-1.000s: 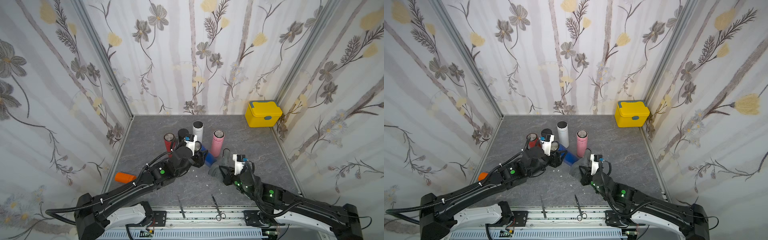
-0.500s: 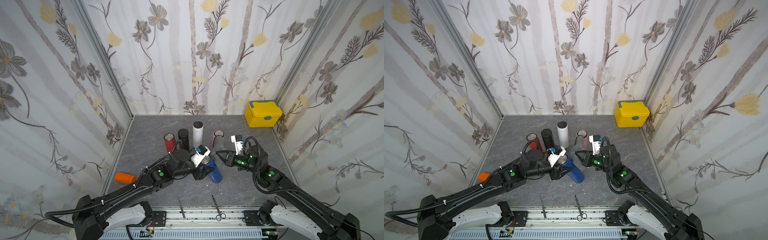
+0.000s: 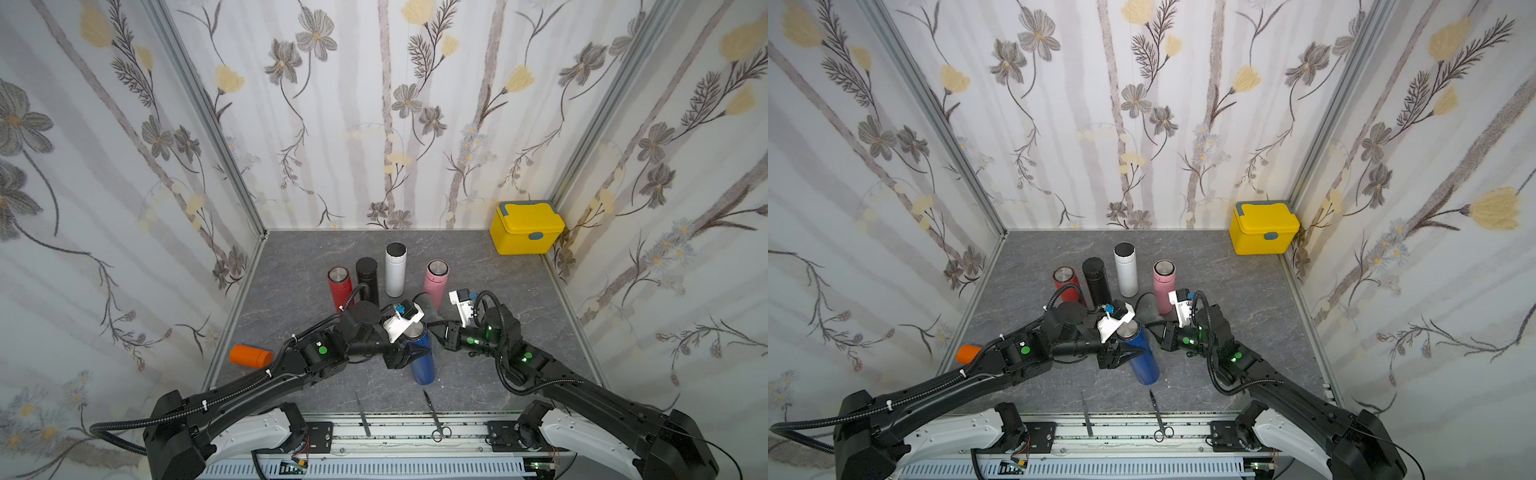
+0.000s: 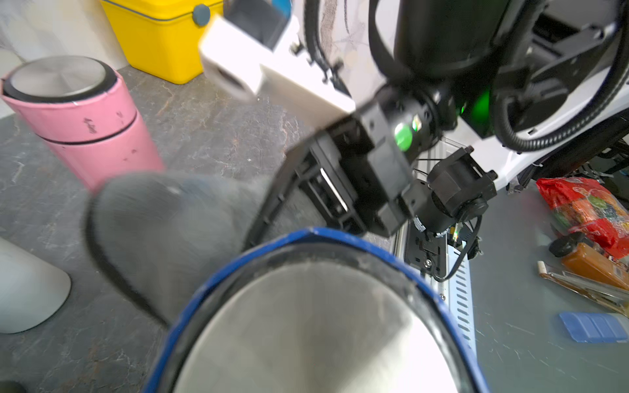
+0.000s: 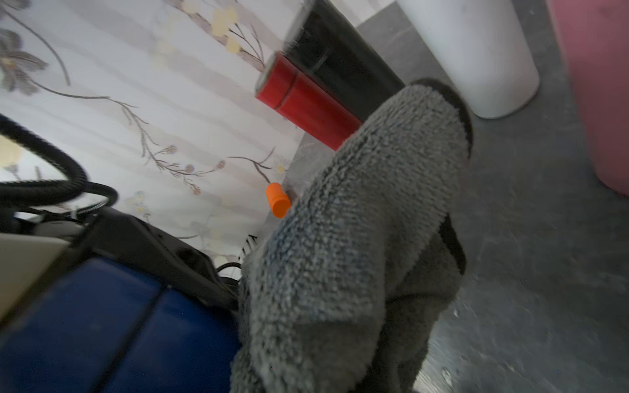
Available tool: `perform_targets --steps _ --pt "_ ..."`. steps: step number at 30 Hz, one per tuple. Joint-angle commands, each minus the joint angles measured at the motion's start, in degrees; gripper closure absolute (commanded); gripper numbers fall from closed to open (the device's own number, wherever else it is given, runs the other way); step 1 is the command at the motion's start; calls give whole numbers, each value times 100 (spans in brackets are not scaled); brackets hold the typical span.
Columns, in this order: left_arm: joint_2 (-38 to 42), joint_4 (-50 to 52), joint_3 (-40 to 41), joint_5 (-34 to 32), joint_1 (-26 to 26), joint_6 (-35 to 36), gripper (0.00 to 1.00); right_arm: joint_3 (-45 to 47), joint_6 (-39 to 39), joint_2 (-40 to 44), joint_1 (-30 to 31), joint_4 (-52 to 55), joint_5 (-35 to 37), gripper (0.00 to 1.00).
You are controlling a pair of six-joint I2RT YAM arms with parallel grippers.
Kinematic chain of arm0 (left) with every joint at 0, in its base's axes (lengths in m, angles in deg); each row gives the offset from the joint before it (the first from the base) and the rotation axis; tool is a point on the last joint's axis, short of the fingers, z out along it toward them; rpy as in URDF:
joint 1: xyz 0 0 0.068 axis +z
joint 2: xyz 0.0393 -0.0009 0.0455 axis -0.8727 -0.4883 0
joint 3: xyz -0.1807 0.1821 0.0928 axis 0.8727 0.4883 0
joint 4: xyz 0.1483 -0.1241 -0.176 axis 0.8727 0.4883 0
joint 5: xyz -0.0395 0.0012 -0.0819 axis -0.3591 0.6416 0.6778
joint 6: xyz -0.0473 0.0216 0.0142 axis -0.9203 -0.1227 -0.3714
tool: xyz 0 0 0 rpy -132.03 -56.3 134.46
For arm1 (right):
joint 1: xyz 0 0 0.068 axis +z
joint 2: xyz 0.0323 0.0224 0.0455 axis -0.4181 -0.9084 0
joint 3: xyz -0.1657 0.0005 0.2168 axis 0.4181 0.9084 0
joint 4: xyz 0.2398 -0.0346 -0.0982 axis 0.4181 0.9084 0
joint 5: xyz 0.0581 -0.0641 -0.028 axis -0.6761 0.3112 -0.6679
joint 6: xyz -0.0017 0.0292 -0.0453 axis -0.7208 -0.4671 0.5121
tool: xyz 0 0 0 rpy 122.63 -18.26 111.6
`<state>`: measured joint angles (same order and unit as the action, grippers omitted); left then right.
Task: Wipe the surface of the thermos
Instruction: Wipe the dirt from the surface of the thermos.
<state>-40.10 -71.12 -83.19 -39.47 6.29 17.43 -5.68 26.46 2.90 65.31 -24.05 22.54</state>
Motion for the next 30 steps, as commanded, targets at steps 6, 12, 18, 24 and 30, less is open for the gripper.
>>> perform_targets --steps 6,12,18,24,30 --pt "-44 -1136 -83 -481 43 114 100 -18 499 399 59 1602 704 100" --pt "-176 -1145 -72 -618 51 72 100 -847 816 448 53 1532 854 100" --pt "-277 -1259 -62 -478 41 -6 100 -1234 834 45 53 747 834 100" --pt "-264 -1182 -175 -984 47 -76 100 -918 851 -166 299 1745 1523 100" --pt "-600 -731 -749 -2399 42 -908 100 -626 695 486 905 2626 2628 100"
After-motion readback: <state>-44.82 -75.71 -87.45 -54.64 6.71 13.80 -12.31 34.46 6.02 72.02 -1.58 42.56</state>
